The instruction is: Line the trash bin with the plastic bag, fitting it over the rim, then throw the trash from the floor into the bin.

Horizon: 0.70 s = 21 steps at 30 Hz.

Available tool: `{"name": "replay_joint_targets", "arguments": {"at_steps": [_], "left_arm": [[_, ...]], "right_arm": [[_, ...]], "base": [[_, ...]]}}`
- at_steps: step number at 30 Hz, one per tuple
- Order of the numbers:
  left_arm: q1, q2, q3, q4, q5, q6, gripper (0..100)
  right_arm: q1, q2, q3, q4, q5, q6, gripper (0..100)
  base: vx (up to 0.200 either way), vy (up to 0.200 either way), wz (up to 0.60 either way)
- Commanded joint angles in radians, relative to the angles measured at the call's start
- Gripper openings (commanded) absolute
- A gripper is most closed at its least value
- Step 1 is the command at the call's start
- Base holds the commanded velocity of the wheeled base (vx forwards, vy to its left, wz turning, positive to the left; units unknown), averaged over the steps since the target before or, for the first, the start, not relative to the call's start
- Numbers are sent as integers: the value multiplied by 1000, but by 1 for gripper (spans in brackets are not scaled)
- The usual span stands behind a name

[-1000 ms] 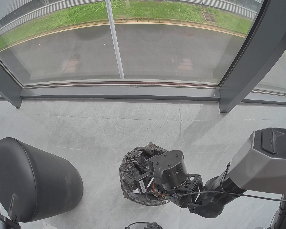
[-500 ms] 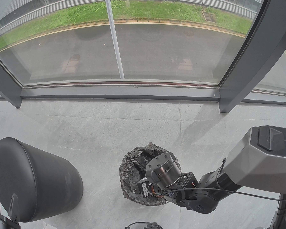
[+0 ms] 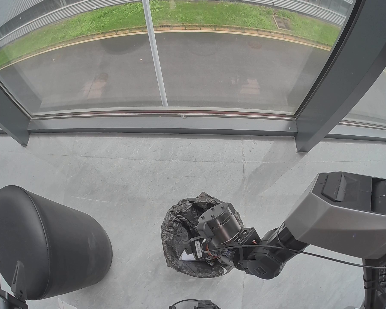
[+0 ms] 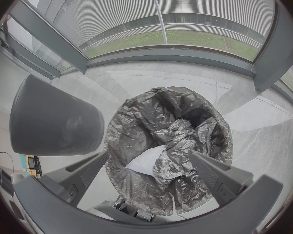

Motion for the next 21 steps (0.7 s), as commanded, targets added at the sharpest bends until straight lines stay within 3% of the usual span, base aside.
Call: {"name": "replay_joint_targets", "arguments": {"at_steps": [1,16,21], "left_arm": [[0,-15,12,0,1,0,100],[0,-15,10,0,0,0,100],[0,-15,12,0,1,-2,100]], "right_arm": [[-14,53,-32,-1,1,-2,100],[-35,131,-93,10,32,-12,100],[-78,182,-161,3,40,-88,100]], "base": [[0,0,0],[0,0,0],[0,0,0]]}}
